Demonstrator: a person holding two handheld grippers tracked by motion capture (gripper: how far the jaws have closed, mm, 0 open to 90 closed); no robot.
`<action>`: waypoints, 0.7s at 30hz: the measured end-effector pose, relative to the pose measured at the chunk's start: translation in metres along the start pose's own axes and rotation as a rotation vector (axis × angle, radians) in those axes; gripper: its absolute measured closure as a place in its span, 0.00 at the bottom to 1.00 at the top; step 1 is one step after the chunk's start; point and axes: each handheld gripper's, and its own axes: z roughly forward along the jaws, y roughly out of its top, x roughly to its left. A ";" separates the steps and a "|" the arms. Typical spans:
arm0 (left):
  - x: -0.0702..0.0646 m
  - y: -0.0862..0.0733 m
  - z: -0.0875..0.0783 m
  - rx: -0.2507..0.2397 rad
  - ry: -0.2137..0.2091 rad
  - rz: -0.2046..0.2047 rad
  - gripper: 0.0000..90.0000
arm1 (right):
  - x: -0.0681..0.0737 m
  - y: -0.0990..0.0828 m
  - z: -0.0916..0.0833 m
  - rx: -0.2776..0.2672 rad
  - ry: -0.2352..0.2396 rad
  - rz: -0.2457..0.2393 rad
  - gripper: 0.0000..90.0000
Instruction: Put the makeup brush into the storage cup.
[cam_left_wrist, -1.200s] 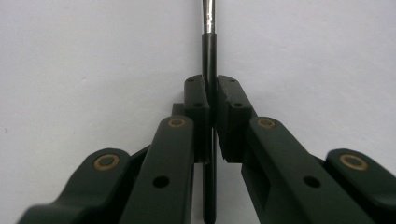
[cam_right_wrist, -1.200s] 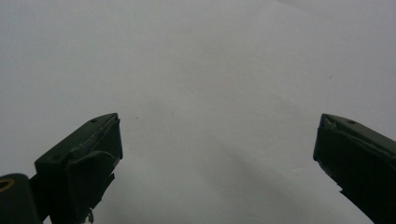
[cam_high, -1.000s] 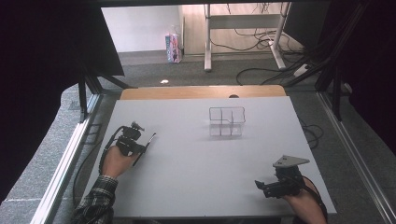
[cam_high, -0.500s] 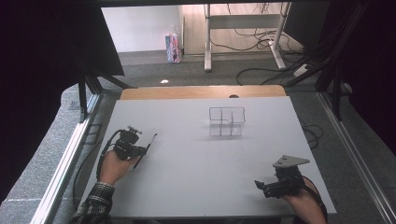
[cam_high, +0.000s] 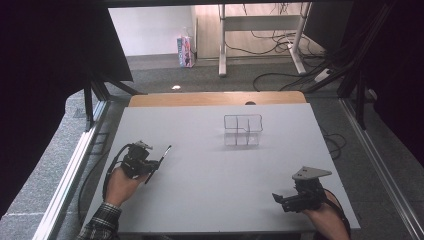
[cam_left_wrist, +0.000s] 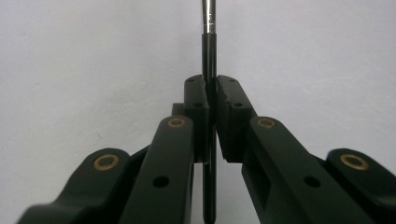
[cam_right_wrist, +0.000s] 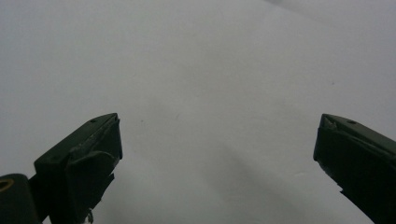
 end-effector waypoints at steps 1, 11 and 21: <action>-0.001 -0.001 -0.001 -0.007 -0.005 0.005 0.93 | 0.000 0.000 0.000 -0.001 0.000 -0.001 0.01; -0.012 -0.012 -0.006 -0.050 -0.015 0.028 0.93 | 0.001 0.000 -0.001 -0.008 0.008 0.000 0.01; -0.022 -0.020 -0.016 -0.136 -0.058 0.031 0.93 | 0.001 0.001 -0.001 -0.021 0.013 0.002 0.00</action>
